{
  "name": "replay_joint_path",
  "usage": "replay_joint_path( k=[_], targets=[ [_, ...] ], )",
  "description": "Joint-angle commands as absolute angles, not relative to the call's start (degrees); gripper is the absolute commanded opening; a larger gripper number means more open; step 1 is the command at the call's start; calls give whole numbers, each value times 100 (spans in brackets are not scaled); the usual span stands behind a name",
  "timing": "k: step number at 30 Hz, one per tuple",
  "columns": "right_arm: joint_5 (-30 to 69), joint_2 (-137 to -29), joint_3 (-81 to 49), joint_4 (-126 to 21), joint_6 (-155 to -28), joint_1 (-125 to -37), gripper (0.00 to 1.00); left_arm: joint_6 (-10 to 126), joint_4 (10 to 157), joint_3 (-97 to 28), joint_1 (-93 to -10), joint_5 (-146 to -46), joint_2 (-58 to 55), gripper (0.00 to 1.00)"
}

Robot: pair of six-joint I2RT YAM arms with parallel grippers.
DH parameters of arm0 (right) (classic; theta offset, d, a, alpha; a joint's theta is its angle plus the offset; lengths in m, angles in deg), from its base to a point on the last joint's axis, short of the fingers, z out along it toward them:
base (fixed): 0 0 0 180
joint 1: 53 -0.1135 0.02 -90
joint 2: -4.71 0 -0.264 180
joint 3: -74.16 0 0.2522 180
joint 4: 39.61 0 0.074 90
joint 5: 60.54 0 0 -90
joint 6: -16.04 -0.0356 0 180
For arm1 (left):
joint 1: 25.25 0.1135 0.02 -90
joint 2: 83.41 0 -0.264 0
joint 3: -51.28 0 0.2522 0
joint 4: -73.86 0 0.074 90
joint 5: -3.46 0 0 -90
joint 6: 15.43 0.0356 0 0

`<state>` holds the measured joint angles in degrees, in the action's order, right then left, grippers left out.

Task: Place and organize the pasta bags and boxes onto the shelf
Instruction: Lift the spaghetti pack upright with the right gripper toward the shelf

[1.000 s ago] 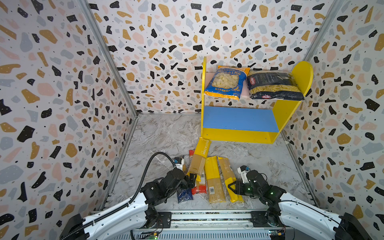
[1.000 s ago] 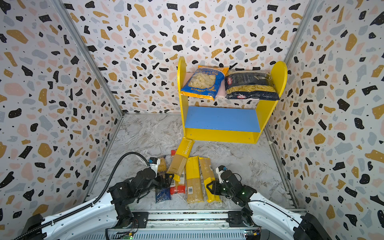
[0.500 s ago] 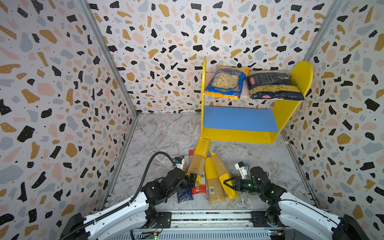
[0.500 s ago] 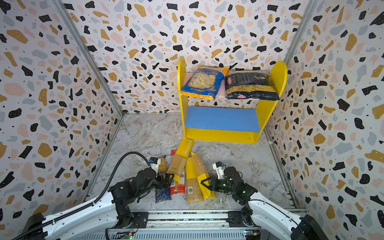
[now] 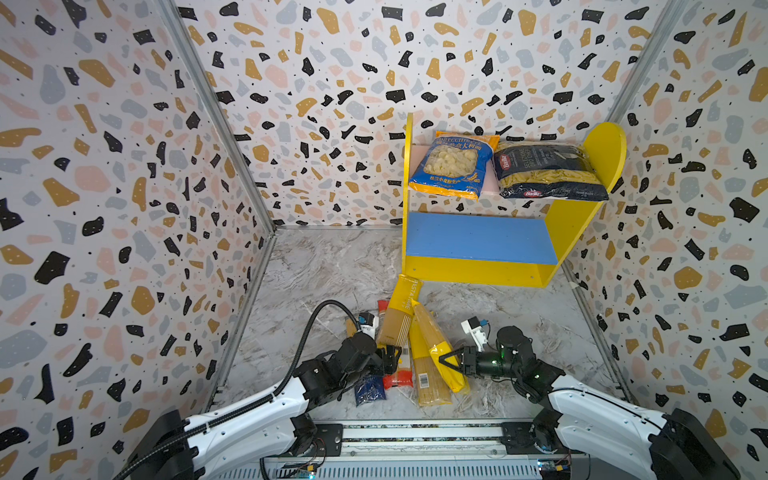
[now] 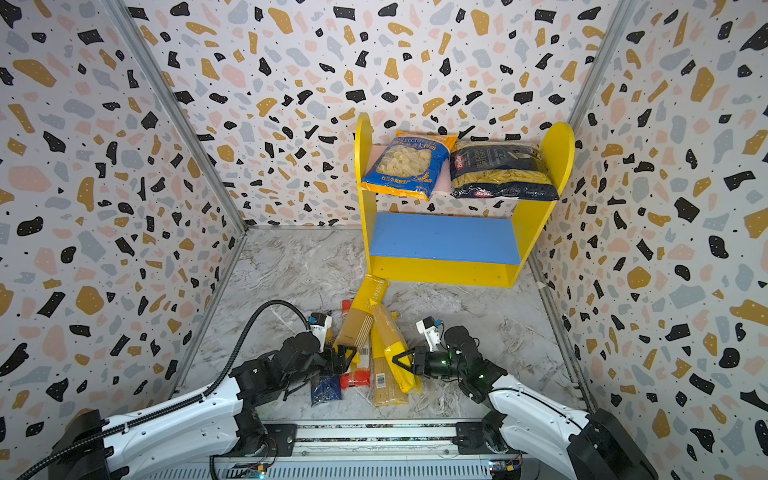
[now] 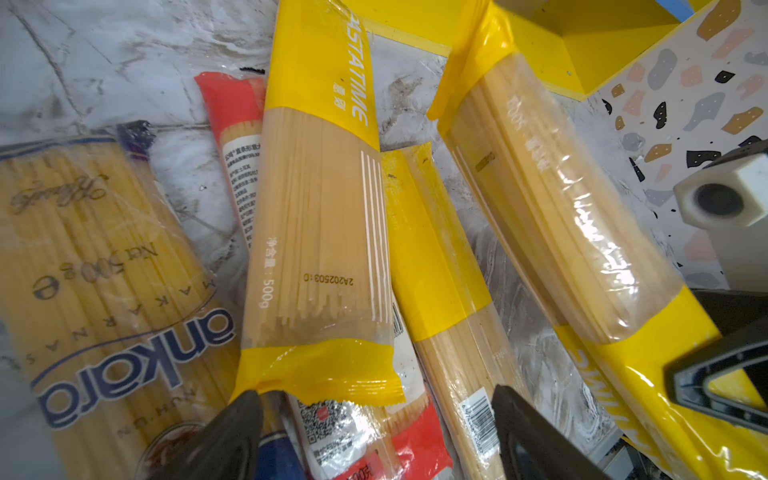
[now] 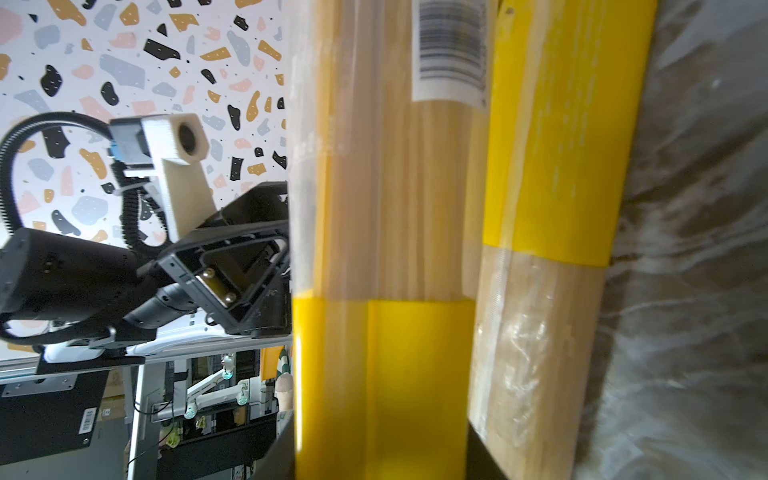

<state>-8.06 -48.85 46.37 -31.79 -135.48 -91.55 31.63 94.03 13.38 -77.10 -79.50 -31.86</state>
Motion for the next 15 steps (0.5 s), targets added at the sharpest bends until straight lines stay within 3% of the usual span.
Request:
replay_joint_path(
  k=[1,15],
  targets=[
    [-1044,-4809,4070,-2059,-13481,-9158,14,3179,9018,1310,-7738,-8083,-3032,86],
    [-1351,-5418,3237,-1845,-13385,-8612,13,3377,9328,1055,-7746,-7837,-3067,88]
  ],
)
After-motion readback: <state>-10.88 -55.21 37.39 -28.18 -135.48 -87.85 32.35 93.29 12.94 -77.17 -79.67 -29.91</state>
